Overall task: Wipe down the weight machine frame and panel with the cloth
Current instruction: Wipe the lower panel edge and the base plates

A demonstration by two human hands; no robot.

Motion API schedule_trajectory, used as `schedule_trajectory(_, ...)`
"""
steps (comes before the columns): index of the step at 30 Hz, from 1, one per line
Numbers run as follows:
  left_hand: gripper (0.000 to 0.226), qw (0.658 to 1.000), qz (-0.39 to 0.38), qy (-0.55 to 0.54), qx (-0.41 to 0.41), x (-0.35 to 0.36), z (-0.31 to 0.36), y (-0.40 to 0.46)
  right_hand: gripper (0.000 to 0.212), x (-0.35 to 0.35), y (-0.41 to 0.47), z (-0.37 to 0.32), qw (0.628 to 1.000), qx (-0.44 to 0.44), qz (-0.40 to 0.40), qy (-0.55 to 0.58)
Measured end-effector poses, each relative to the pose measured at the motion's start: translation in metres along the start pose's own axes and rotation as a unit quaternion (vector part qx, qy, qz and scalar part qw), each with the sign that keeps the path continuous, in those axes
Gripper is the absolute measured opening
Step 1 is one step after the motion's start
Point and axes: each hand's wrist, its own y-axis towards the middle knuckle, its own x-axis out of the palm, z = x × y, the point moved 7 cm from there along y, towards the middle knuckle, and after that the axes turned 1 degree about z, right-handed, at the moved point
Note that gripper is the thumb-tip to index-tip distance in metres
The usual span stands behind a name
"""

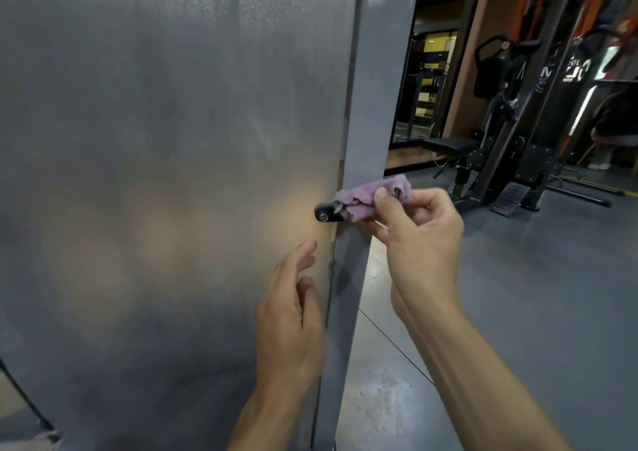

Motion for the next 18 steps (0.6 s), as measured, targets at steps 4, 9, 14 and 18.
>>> schedule_trajectory(4, 0.055, 1.0, 0.008, -0.003, -0.003, -0.001, -0.004, 0.0, 0.022, 0.017, -0.004, -0.006, 0.993, -0.066, -0.014, -0.101)
schedule_trajectory(9, 0.056, 1.0, 0.004, -0.012, -0.007, 0.003, -0.006, 0.0, 0.024, 0.028, -0.013, -0.015, 0.977, -0.122, -0.044, -0.171)
schedule_trajectory(14, 0.054, 1.0, 0.003, -0.007, 0.0, 0.007, 0.003, -0.003, 0.023, 0.0, 0.007, -0.013, 0.988, -0.088, -0.004, -0.126)
schedule_trajectory(18, 0.054, 1.0, 0.005, -0.008, 0.005, 0.011, 0.002, -0.003, 0.022, 0.037, -0.017, -0.007, 0.979, -0.086, -0.107, -0.15)
